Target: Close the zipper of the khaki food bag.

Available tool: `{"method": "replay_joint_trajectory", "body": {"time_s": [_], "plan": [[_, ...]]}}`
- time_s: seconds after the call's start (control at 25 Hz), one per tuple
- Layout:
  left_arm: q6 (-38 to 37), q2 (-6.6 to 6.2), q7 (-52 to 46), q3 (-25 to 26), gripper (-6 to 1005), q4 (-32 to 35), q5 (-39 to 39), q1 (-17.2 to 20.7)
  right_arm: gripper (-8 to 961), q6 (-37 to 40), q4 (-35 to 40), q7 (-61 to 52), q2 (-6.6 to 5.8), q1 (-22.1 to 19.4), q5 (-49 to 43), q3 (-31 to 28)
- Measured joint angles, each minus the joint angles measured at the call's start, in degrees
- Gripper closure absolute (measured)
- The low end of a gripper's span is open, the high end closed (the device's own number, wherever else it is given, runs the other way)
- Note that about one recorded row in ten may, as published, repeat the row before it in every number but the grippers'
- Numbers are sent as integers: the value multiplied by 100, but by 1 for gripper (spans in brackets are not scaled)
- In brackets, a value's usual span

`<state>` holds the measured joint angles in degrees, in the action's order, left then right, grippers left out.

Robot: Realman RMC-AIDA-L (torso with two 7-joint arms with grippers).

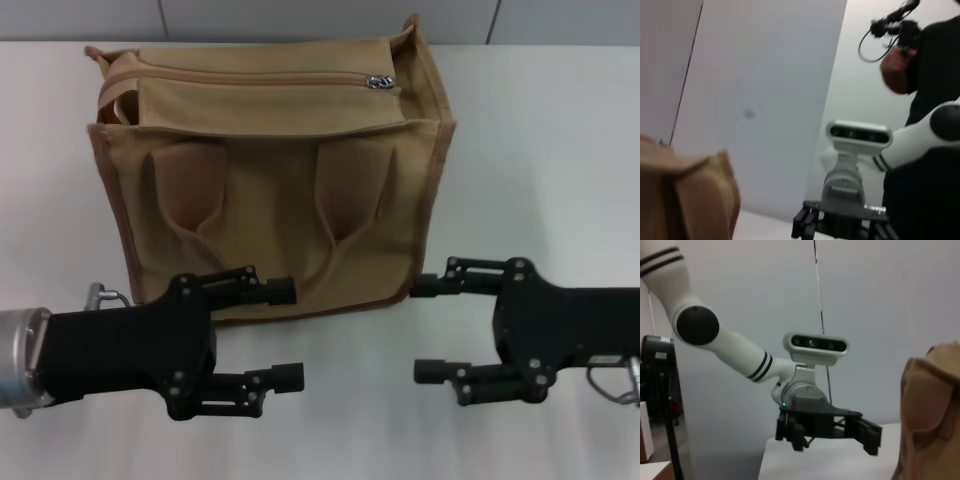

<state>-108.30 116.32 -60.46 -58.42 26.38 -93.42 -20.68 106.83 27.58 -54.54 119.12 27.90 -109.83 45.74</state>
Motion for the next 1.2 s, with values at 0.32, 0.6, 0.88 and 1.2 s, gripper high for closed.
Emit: {"method": "replay_joint_trajectory", "body": {"time_s": [0.32, 0.6, 0.88, 1.2], "plan": [[107, -8, 27, -7, 194, -30, -328, 30, 201, -180, -198, 153, -7, 51, -81, 5], [142, -20, 31, -46, 194, -35, -335, 17, 201, -188, -227, 156, -3, 66, -86, 5], [144, -31, 33, -34, 194, -36, -335, 19, 201, -141, -228, 161, -2, 66, -88, 4], [144, -41, 35, 10, 194, -36, -336, 43, 201, -131, -217, 164, -2, 66, -88, 5]]}}
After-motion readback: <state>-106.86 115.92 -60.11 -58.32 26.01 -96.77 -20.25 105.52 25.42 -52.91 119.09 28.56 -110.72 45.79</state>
